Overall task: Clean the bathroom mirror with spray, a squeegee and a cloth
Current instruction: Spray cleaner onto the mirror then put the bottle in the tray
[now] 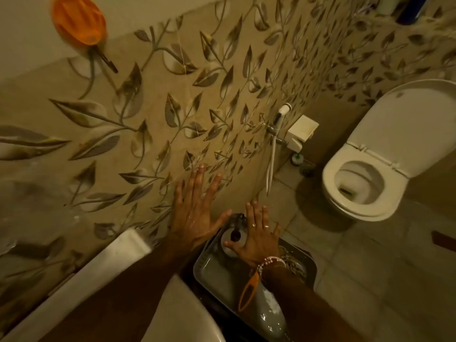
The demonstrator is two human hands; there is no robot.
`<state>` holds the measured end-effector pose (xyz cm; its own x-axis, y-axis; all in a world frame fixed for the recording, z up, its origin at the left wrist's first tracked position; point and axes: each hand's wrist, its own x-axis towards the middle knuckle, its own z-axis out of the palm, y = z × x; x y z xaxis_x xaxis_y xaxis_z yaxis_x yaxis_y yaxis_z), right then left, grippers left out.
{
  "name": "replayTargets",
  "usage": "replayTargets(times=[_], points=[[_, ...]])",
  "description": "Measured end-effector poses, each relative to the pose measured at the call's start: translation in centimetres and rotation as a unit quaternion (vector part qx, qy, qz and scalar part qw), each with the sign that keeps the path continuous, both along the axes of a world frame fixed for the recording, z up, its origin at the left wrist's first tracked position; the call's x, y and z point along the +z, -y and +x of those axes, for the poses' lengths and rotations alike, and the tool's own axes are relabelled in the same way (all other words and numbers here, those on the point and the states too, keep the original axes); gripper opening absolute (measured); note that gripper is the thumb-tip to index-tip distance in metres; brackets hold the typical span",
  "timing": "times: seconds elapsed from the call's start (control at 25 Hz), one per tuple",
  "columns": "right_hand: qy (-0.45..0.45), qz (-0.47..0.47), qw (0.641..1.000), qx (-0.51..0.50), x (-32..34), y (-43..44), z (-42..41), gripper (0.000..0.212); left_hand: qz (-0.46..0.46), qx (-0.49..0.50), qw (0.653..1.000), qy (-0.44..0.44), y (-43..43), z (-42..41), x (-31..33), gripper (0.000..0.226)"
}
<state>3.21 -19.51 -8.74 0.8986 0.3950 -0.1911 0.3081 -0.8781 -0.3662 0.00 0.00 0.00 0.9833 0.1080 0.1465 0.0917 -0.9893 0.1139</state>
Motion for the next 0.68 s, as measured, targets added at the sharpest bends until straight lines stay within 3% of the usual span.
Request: replayTargets(times=[0.16,0.32,0.68], points=[[-0.043,-0.024,0.999,-0.002,-3.4,-0.3,0.3,0.132,0.007,-0.022,1.0,0.002,-0.2,0.3,-2.2,0.093],[-0.061,0.01,0.998,0.012,-5.5,-1.1,0.4,0.135,-0.004,-0.029,0.999,-0.013,-0.5,0.5,-3.0,0.091],[-0.085,0.098,0.99,-0.05,-6.0,-2.3,0.4,0.088,-0.015,-0.011,1.0,0.015,-0.2,0.4,-2.6,0.081]])
